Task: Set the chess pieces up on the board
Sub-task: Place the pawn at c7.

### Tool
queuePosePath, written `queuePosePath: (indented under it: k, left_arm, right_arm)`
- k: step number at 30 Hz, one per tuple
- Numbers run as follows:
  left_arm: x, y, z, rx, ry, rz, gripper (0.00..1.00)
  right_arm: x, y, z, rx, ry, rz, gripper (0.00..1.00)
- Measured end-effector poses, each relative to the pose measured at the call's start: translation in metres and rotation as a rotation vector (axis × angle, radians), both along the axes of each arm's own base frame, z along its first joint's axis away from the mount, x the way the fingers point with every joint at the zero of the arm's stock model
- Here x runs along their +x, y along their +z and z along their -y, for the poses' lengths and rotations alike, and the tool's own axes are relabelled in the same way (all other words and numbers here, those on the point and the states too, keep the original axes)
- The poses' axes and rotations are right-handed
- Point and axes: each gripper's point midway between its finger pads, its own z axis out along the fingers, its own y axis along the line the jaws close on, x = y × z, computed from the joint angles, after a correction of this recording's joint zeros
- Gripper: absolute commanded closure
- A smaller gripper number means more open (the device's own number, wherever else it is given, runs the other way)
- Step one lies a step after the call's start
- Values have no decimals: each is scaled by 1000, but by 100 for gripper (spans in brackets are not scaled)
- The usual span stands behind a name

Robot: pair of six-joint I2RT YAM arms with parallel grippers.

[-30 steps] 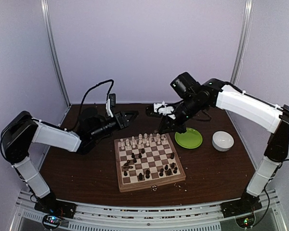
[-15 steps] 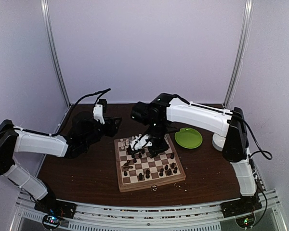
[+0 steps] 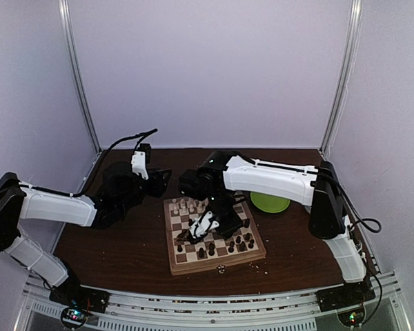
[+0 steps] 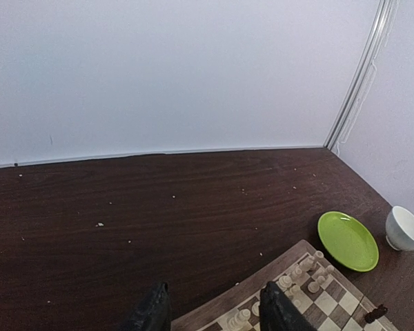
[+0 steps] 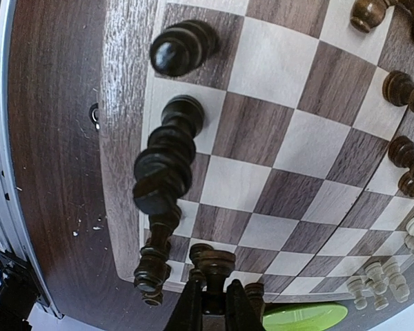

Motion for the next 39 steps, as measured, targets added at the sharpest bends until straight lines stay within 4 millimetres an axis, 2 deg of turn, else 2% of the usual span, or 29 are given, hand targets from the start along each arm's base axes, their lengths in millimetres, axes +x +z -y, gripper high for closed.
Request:
queuePosePath:
  k: [12, 22, 39]
  left_arm:
    - [0, 0, 0, 0, -1, 0, 55]
    - [0, 0, 0, -1, -2, 0, 55]
    - [-1, 0, 1, -2, -7, 0, 55]
  right_arm:
    - [-1, -12, 8, -48, 0, -5, 92]
    - [0, -28, 8, -74, -2, -16, 91]
    - [4, -29, 11, -93, -1, 6, 91]
